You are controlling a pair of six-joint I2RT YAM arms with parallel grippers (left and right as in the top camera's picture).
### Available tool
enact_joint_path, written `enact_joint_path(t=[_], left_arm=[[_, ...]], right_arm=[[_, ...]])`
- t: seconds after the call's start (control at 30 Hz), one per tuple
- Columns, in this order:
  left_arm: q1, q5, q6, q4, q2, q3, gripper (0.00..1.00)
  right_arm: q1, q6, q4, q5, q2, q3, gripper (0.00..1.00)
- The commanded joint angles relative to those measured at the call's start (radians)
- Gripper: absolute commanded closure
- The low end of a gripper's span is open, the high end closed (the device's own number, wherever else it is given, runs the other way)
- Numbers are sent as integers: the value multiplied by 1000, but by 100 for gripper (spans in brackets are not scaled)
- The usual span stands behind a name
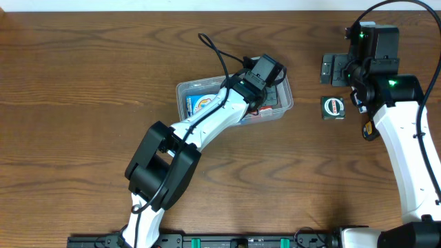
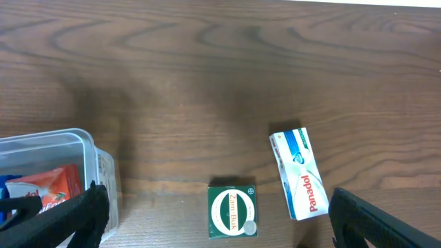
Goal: Pack container
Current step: 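Lower the red box into the container beside the blue box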
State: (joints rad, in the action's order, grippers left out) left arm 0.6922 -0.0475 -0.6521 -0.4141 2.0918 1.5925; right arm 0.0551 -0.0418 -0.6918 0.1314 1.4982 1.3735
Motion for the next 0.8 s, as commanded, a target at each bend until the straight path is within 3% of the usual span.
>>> enact_joint_path(t=[0.0, 0.77], left_arm=[[1, -20, 50, 1, -1, 22, 94], [1, -20, 230, -61, 16, 15, 94]], right_arm=[[-2, -10, 0, 7, -7, 6, 1], [-2, -10, 0, 7, -7, 6, 1]])
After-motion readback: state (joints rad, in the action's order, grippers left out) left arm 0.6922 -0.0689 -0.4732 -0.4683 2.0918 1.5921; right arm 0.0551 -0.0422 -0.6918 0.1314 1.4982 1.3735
